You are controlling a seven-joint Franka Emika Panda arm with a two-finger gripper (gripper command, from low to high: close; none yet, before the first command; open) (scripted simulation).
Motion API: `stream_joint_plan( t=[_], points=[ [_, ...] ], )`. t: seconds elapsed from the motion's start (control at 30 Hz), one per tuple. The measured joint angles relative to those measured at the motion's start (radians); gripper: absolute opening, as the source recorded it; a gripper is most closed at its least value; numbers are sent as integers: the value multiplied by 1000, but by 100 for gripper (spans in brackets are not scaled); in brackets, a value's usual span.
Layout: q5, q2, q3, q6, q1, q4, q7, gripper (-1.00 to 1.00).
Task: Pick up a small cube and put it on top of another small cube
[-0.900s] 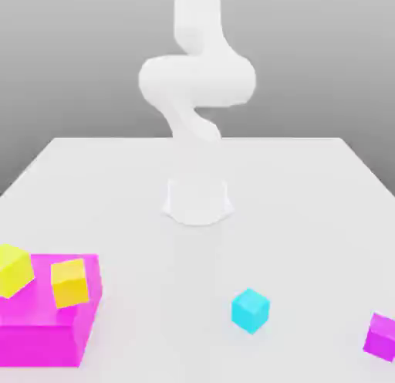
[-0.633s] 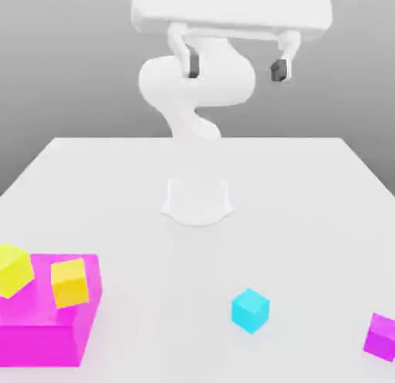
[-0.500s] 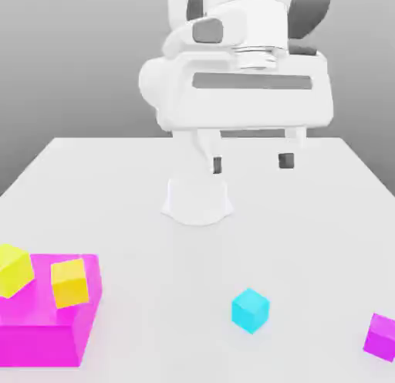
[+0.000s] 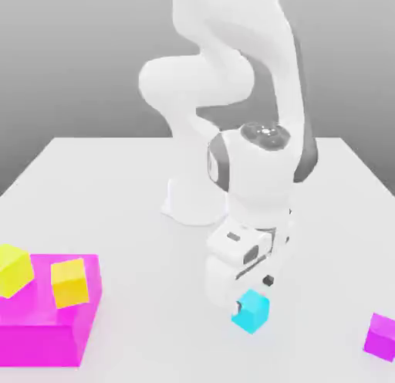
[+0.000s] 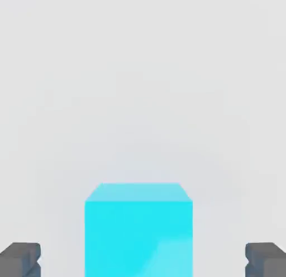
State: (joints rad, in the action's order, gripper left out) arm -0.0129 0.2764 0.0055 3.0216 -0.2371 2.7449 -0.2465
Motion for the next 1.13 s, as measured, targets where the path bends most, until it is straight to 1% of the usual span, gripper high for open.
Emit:
stream_joint_plan(
  t=[0.03, 0.27, 0.5, 0.73, 0.83, 0.87, 0.93, 1.0, 1.03, 1.13],
  points=[
    [0, 26, -1, 21, -1, -5, 0, -100],
    [-4, 28, -2, 22, -1, -5, -4, -100],
    [5, -195, -2, -169, 20, 28, -7, -100],
    [-21, -345, -134, -463, 317, -122, -222, -100],
    [-28, -401, -200, -593, 412, -195, -319, -100],
    [-27, -408, -219, -617, 436, -212, -343, -100],
    [-13, -371, -237, -582, 452, -212, -350, -100],
    [6, -311, -243, -508, 455, -197, -340, -100],
    [12, -292, -245, -484, 453, -192, -337, 100],
    [12, -292, -246, -484, 454, -192, -337, 100]
  ],
)
